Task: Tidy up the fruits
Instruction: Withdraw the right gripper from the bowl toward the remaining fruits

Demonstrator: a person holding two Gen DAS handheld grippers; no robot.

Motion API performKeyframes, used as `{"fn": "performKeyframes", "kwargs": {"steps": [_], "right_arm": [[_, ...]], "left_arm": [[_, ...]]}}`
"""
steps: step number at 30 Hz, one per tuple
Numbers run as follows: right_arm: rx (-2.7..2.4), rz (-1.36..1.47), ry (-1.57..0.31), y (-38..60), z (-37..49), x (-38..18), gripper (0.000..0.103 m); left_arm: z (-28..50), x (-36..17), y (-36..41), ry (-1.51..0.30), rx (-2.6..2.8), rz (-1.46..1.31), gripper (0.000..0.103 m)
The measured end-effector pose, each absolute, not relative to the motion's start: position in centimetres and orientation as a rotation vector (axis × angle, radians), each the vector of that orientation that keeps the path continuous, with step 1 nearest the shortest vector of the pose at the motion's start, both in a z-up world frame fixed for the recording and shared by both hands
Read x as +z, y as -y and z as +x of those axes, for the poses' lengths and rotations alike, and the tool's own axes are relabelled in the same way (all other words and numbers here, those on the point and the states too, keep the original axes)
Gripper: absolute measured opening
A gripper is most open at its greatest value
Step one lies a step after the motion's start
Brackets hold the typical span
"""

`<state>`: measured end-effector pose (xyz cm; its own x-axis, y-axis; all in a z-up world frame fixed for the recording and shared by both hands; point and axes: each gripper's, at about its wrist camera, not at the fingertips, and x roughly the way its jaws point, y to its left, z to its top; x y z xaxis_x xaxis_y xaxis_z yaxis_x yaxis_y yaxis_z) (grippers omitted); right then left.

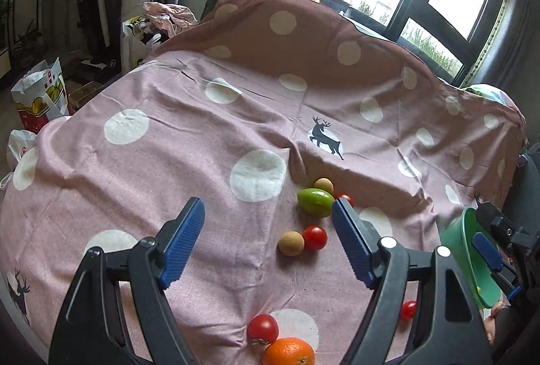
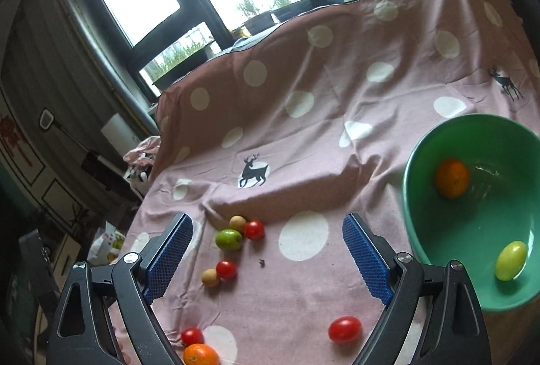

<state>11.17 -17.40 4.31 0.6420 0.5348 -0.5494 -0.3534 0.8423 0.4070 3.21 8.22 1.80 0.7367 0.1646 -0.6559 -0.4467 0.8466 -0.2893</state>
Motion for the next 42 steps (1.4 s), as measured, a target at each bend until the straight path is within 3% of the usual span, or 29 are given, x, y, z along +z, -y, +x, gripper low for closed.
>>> {"fn": "performKeyframes", "kwargs": {"steps": [42], "right_arm": [[0.412, 0.146, -0.845, 14.4, 12.2, 0.9, 0.091]], "left_arm": [[4.5, 0.3, -7.0, -0.744, 0.257, -0.502, 0.077]]}}
